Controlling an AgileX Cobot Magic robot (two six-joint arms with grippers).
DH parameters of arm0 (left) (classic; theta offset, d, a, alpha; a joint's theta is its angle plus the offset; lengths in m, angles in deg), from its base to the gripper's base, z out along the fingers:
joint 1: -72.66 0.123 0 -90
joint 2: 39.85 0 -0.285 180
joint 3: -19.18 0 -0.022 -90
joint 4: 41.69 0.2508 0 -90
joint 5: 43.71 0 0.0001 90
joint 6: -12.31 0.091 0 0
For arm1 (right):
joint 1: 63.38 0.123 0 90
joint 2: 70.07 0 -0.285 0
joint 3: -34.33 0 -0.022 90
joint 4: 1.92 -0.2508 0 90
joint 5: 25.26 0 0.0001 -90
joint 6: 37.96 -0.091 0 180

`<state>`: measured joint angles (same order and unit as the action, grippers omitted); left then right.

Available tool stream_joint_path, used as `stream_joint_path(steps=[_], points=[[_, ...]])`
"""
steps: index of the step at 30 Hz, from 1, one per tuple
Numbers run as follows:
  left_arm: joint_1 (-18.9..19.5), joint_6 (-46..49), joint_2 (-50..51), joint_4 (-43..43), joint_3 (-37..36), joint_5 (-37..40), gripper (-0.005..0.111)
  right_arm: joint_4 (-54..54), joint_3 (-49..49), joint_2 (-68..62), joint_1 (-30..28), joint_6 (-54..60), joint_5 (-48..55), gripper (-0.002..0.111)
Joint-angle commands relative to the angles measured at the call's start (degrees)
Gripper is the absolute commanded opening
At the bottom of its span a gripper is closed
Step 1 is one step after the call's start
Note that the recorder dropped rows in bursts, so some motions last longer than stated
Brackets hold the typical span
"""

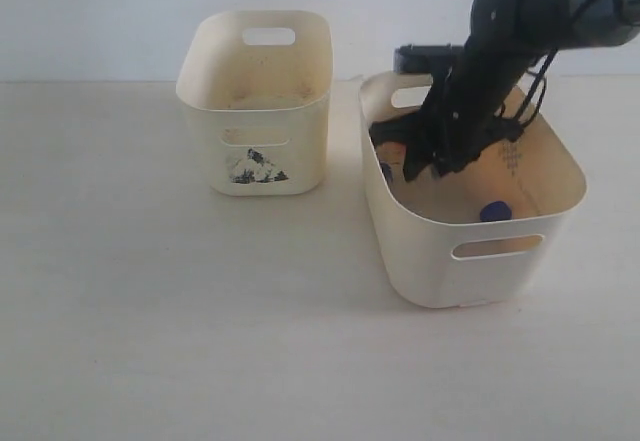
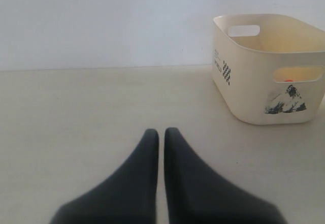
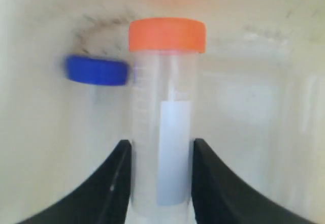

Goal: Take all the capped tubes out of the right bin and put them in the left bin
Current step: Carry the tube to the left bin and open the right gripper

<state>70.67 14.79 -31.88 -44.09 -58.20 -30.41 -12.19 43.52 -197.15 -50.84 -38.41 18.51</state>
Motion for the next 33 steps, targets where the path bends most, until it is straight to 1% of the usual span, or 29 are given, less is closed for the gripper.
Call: stream_joint_path(steps=[1,4,6,9,11,14,16,18,19,20,21,23,24,25,26,27,28,30,33], points=[[0.05,-0.48,-0.19,0.10,0.16,-0.37,0.004,0.62,5.24,7.42,0.03,1.71,6.55,0.000],[0.05,-0.48,-0.19,0.10,0.16,-0.37,0.004,-1.52,7.73,11.96,0.03,3.38,7.40,0.000],[0.05,-0.48,-0.19,0.10,0.16,-0.37,0.004,-8.15,8.20,14.41,0.03,7.90,5.05,0.000],[0.05,-0.48,-0.19,0.10,0.16,-0.37,0.004,-24.39,8.29,15.63,0.03,20.71,0.08,0.000],[0.05,-0.48,-0.19,0.10,0.16,-0.37,0.004,-37.86,8.29,15.07,0.32,31.74,-2.31,0.000],[0.05,-0.48,-0.19,0.10,0.16,-0.37,0.004,-50.77,8.29,12.78,2.27,45.52,-6.84,0.000],[0.05,-0.48,-0.19,0.10,0.16,-0.37,0.004,-54.07,8.29,10.63,4.09,51.11,-10.58,0.000],[0.05,-0.48,-0.19,0.10,0.16,-0.37,0.004,-54.09,8.29,8.54,5.90,53.91,-14.83,0.000],[0.05,-0.48,-0.19,0.10,0.16,-0.37,0.004,-54.09,8.29,7.33,6.59,54.18,-16.65,0.002],[0.05,-0.48,-0.19,0.10,0.16,-0.37,0.004,-54.09,8.29,6.22,7.09,54.18,-18.00,0.007],[0.05,-0.48,-0.19,0.10,0.16,-0.37,0.004,-54.09,8.29,5.34,7.48,54.18,-18.86,0.014],[0.05,-0.48,-0.19,0.10,0.16,-0.37,0.004,-54.18,8.53,3.55,7.47,53.75,-18.88,0.034],[0.05,-0.48,-0.19,0.10,0.16,-0.37,0.004,-54.18,8.65,3.14,7.47,52.83,-18.46,0.042],[0.05,-0.48,-0.19,0.10,0.16,-0.37,0.004,-54.04,8.65,3.00,7.37,51.81,-17.98,0.048],[0.05,-0.48,-0.19,0.10,0.16,-0.37,0.004,-53.71,8.65,3.18,7.37,50.32,-17.32,0.045],[0.05,-0.48,-0.19,0.10,0.16,-0.37,0.004,-53.48,8.65,3.75,7.37,49.24,-16.90,0.039],[0.05,-0.48,-0.19,0.10,0.16,-0.37,0.004,-53.12,8.65,4.76,7.37,48.33,-16.67,0.027],[0.05,-0.48,-0.19,0.10,0.16,-0.37,0.004,-50.07,8.65,7.30,7.37,48.11,-16.67,0.000],[0.05,-0.48,-0.19,0.10,0.16,-0.37,0.004,-42.96,8.65,11.48,7.28,45.99,-17.64,0.000]])
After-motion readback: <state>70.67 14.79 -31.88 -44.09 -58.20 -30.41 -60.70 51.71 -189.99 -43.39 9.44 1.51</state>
